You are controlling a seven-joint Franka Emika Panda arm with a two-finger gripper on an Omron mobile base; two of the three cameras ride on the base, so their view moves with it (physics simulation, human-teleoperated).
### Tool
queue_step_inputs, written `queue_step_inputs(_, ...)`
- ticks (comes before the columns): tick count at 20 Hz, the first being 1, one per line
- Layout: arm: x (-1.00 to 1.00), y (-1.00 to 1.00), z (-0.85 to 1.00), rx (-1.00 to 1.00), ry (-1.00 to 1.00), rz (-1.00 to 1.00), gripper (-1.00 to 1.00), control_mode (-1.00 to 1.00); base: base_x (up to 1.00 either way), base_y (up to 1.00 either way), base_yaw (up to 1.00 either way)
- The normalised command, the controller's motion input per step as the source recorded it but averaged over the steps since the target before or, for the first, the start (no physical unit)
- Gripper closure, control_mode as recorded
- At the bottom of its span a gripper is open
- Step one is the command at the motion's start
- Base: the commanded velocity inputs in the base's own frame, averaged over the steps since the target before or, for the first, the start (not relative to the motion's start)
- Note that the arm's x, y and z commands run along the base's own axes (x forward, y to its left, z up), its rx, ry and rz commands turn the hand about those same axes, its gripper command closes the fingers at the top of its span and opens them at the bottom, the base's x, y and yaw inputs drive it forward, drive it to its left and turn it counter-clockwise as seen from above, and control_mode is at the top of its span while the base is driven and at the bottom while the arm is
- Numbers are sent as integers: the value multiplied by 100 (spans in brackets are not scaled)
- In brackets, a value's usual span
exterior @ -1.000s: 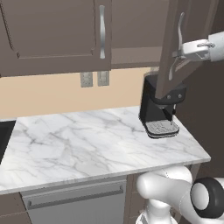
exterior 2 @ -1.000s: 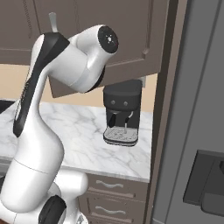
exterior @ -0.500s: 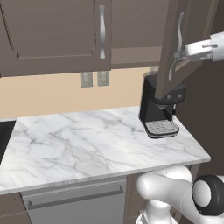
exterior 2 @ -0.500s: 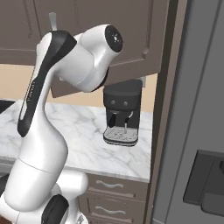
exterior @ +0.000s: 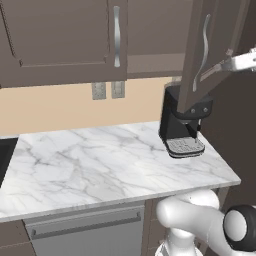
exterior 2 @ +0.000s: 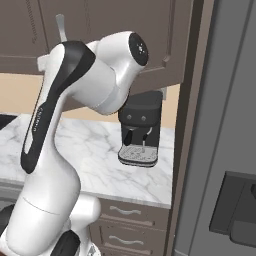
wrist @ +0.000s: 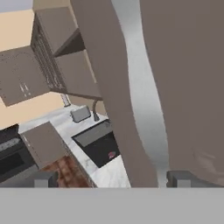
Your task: Open the cabinet, pick the kettle from the cabinet, and place it in the sink.
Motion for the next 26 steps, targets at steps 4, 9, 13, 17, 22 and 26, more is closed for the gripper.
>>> queue_step_inputs(4, -92, 10, 0, 0, -16, 5, -100, -100, 0, 0, 0)
queue_step_inputs(9, -87, 47, 0, -5, -13, 3, -100, -100, 0, 0, 0)
queue_step_inputs(13, -90, 47, 0, -14, -15, 4, -100, -100, 0, 0, 0)
queue_step_inputs(17, -80, 54, 0, -21, -12, 0, -100, -100, 0, 0, 0)
queue_step_inputs(22, -60, 56, 0, -29, -10, -2, -100, -100, 0, 0, 0)
queue_step_inputs(26, -35, 61, 0, -32, -9, -11, -100, -100, 0, 0, 0)
